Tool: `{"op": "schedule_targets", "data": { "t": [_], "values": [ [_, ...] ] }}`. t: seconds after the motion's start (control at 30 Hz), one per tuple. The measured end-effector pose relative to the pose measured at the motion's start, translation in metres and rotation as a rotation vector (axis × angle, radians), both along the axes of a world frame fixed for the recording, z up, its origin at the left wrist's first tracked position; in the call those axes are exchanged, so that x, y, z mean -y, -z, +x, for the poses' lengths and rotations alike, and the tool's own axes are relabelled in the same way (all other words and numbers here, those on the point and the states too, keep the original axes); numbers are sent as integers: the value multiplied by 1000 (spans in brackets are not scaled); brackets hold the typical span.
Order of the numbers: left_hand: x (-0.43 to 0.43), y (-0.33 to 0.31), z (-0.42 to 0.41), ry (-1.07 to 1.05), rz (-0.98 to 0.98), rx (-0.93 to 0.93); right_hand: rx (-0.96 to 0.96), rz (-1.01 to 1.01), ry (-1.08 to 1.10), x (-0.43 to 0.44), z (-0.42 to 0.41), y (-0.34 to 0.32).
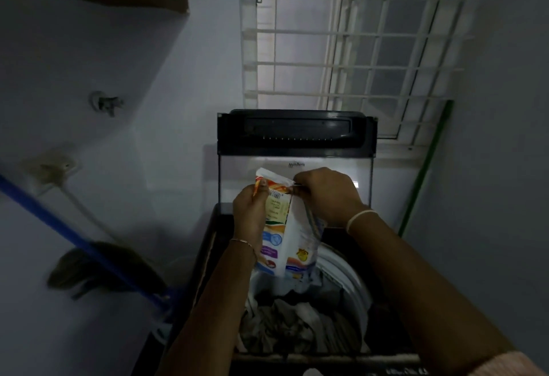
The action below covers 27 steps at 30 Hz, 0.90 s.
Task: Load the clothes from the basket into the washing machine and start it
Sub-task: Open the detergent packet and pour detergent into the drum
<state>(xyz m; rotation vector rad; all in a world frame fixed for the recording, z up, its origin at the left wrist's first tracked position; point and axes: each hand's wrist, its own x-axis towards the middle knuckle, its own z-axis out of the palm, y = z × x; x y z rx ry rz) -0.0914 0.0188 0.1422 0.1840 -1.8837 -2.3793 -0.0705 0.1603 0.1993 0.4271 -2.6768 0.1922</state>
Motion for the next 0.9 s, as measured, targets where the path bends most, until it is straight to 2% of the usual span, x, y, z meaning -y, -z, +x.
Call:
{"op": "schedule_targets", "data": {
  "t": [0.13,0.27,0.33,0.43,0.5,0.67,0.8,0.9],
  "values": [
    [1,29,-10,2,39,-22,-15,53,65,10,0,2],
    [-11,104,-24,-17,73,268,-20,71,130,7,4,3],
    [-18,133,-21,115,194,386,-17,52,138,3,4,3],
    [-24,114,23,381,298,509,-13,34,120,0,2,2],
    [-29,120,33,447,391,547,-21,35,96,-2,1,0],
    [-42,130,41,408,593,500,-44,-16,51,-13,3,-4],
    [-43,133,33,466,673,488,-1,-69,25,-21,4,1],
    [-34,140,30,472,683,489,67,-190,-50,-31,7,10]
  ]
}}
